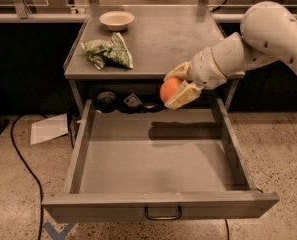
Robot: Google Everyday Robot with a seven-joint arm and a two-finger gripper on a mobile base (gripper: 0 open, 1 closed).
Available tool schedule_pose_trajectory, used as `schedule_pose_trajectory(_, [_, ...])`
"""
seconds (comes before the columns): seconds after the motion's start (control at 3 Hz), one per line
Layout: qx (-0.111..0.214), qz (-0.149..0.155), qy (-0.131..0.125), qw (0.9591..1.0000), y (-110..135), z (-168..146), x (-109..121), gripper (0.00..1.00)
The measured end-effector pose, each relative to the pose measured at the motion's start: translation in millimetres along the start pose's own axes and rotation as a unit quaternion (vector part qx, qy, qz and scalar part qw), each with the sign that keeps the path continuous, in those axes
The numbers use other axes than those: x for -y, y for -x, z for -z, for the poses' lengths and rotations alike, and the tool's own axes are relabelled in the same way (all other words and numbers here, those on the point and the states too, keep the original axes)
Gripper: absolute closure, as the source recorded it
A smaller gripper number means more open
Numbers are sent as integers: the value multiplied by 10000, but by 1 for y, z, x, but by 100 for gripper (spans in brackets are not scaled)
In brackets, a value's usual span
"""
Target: Pick orange from top drawer and place on counter
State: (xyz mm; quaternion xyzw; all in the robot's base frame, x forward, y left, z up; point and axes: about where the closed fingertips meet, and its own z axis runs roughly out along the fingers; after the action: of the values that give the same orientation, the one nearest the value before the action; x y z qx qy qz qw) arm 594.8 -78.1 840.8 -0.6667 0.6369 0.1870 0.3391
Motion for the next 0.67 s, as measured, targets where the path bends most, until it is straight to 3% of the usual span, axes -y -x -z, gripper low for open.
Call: schedule_pose_trajectory(0.67, [211, 497, -260, 9982, 32, 15, 75, 100])
